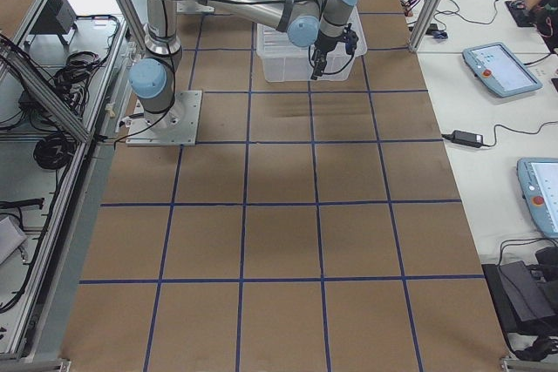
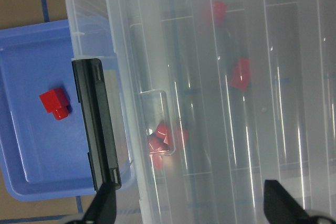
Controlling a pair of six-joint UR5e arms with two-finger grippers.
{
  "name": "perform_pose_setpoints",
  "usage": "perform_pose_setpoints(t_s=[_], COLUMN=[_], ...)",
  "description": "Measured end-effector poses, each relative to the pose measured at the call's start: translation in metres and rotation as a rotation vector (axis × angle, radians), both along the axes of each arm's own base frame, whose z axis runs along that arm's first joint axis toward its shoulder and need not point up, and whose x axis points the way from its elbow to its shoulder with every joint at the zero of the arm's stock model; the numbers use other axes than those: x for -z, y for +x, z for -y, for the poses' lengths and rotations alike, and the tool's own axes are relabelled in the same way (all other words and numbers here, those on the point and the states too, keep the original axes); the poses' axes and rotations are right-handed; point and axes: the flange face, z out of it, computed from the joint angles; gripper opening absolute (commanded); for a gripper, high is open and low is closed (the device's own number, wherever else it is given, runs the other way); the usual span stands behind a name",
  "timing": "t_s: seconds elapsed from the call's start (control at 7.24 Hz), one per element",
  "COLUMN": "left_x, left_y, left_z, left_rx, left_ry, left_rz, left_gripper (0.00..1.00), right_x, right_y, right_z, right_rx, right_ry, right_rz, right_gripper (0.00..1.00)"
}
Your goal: Place red block in blue tray from box
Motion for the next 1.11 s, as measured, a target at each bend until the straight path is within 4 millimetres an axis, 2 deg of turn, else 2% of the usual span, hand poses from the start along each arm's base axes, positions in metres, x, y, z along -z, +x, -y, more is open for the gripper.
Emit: perform_pose_setpoints(t_s=[0.41,0.55,0.83,1.11], left_x=[0.0,0.0,0.0,0.0], left_y=[0.0,0.0,0.0,0.001], left_z=[0.0,0.0,0.0,0.0], left_rx=[0.0,-0.001,-0.002,-0.004], left_ry=[0.0,0.0,-0.001,-0.001], left_rz=[0.0,-0.002,-0.004,-0.006], left_gripper=[1.0,1.0,1.0,1.0], right_x=[-0.003,-0.013,-0.06,-0.105], right_y=[0.008,0.009,0.009,0.02], right_z=[-0.001,-0.002,-0.018,-0.047], right_rx=[-0.009,-0.015,-0.02,0.018], right_ry=[-0.007,-0.024,-0.109,-0.169], right_rz=[0.006,0.002,-0.007,0.02], right_gripper=[1.0,1.0,1.0,1.0])
